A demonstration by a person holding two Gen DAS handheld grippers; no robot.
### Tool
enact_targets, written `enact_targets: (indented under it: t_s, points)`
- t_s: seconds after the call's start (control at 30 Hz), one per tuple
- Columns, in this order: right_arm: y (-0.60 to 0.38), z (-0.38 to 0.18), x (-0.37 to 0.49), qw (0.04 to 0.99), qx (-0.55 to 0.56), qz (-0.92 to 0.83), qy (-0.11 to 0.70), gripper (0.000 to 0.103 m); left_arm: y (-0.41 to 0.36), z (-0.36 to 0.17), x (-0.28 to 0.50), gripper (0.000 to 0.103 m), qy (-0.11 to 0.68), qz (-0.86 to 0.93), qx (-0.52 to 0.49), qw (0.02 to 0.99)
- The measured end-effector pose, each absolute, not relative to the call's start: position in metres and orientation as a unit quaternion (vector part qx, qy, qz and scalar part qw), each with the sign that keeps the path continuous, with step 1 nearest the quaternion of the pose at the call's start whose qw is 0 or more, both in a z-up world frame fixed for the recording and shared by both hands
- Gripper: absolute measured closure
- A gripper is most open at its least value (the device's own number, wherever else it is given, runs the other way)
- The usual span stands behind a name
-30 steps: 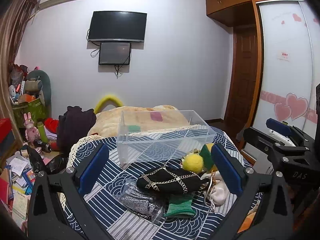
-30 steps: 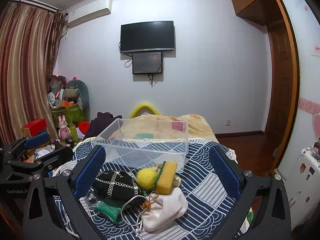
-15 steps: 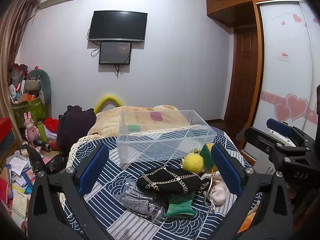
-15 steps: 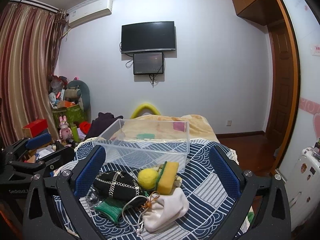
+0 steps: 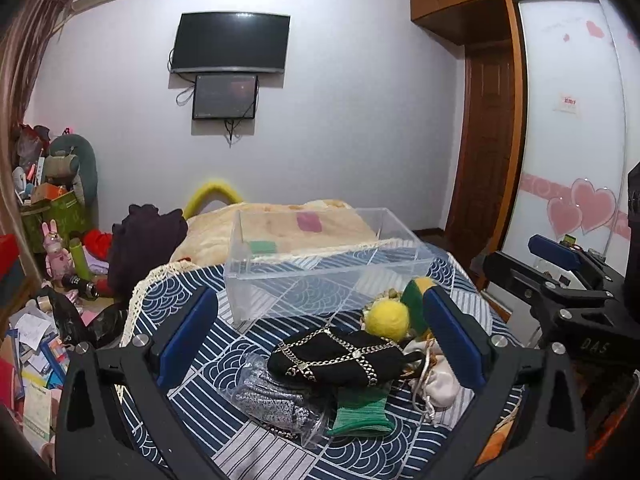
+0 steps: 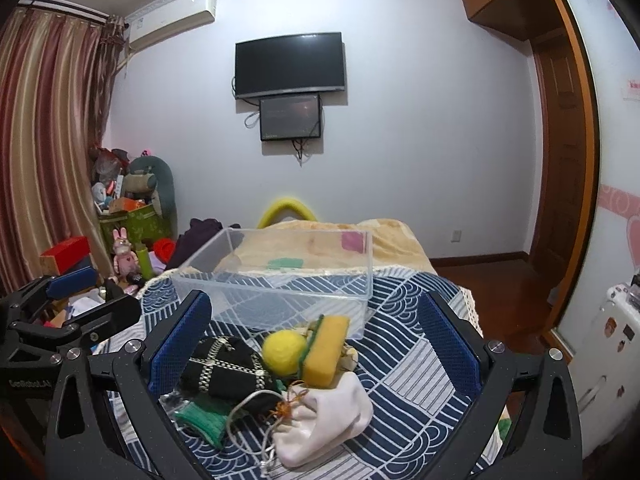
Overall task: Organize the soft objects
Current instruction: 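Grasp the black chain bag with left tool while right tool grasps yellow sponge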
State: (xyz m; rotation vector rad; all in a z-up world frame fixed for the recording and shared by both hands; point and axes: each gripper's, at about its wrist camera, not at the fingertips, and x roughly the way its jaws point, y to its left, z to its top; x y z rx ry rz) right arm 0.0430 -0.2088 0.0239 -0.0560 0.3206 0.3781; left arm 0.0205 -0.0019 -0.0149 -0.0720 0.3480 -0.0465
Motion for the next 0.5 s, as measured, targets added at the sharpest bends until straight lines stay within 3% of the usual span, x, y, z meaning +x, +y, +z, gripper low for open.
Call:
enact_targets:
  t_s: [0.2, 0.27, 0.37, 0.5]
  points:
    - [-0.215, 0.007, 0.063, 0.964, -0.018, 0.179, 0.194, 0.002, 0.004, -0.028, 0.049, 0.000, 0.218, -0.040, -0.048, 0.974]
    - [-0.217, 0.002, 0.068, 0.962, -0.014, 0.178, 0.205, 0.007, 0.006, -0.035, 0.057, 0.002, 0.226, -0.036, -0.050, 0.972]
    - [-0.217, -0.009, 0.078, 0.955, -0.011, 0.184, 0.232, 0.018, 0.005, -0.047, 0.067, 0.018, 0.239, -0.031, -0.049, 0.969]
    - [-0.214, -0.023, 0.087, 0.943, -0.008, 0.195, 0.269, 0.035, 0.004, -0.065, 0.084, 0.021, 0.273, -0.032, -0.053, 0.960]
